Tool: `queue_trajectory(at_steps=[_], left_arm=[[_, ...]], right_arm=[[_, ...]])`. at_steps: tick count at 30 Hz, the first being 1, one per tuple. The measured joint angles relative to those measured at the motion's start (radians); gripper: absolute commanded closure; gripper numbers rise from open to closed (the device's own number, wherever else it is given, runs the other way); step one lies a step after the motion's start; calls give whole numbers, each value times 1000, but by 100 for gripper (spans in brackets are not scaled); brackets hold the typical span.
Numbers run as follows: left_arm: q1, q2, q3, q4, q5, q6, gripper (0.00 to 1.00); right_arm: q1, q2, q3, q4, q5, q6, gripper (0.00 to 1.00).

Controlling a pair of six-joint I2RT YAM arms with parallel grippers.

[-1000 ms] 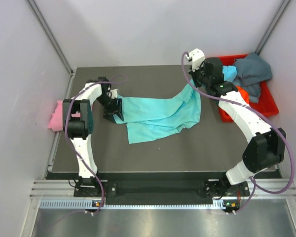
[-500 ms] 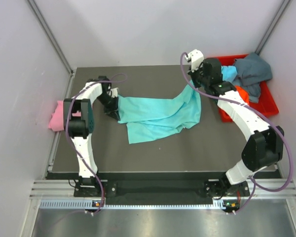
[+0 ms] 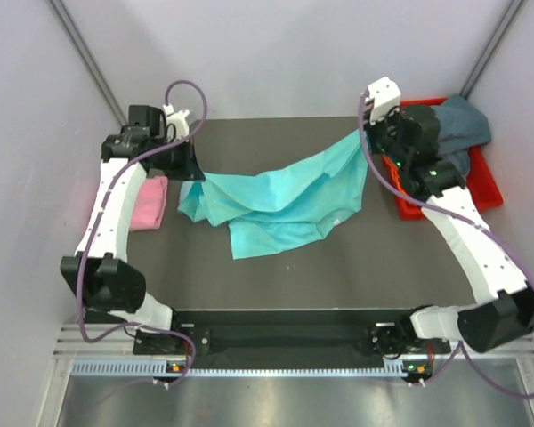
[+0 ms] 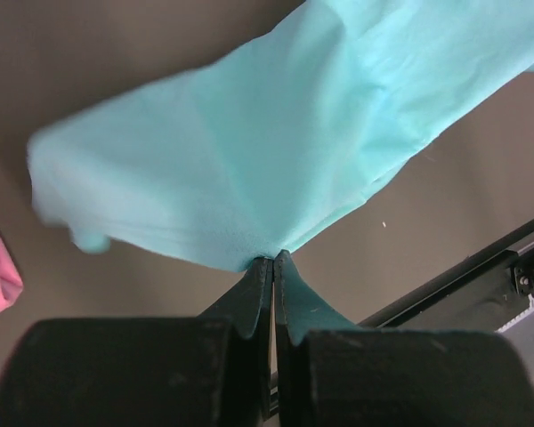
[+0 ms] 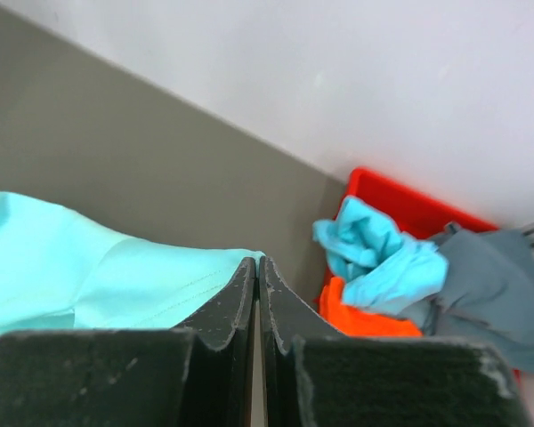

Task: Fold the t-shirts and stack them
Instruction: Flatten the tshirt out

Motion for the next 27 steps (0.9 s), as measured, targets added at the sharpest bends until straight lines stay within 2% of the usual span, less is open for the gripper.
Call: queue_trajectory(at_steps=[3, 6, 9, 12, 13, 14, 15, 16, 17, 21, 24, 27], left_arm=[[0, -57, 3, 11, 13, 4, 100], [0, -10, 44, 17, 18, 1, 100], [0, 167, 157, 47, 12, -12, 100], [0, 423, 316, 89, -7, -31, 100], [0, 506, 379, 102, -16, -36, 96], [0, 587, 447, 109, -26, -37, 79], [0, 667, 509, 130, -40, -33, 58], [0, 729, 555, 144, -56, -29, 26], [1, 779, 592, 150, -76, -28, 23], [7, 795, 597, 147, -113, -40, 23], [19, 663, 459, 178, -95, -49, 29], [29, 453, 258, 196, -72, -56, 53]], right_arm=[[0, -78, 0, 7, 0, 4, 100], [0, -104, 0, 24, 0, 9, 100], [0, -56, 0, 48, -2, 10, 100], [0, 60, 2, 86, -7, 12, 100], [0, 100, 3, 95, -8, 13, 100], [0, 147, 6, 99, -10, 14, 100], [0, 202, 13, 99, -14, 16, 100], [0, 246, 24, 98, -18, 16, 100], [0, 288, 35, 96, -23, 16, 100], [0, 366, 61, 84, -30, 13, 100], [0, 358, 61, 91, -31, 16, 100], [0, 332, 50, 100, -35, 20, 100]])
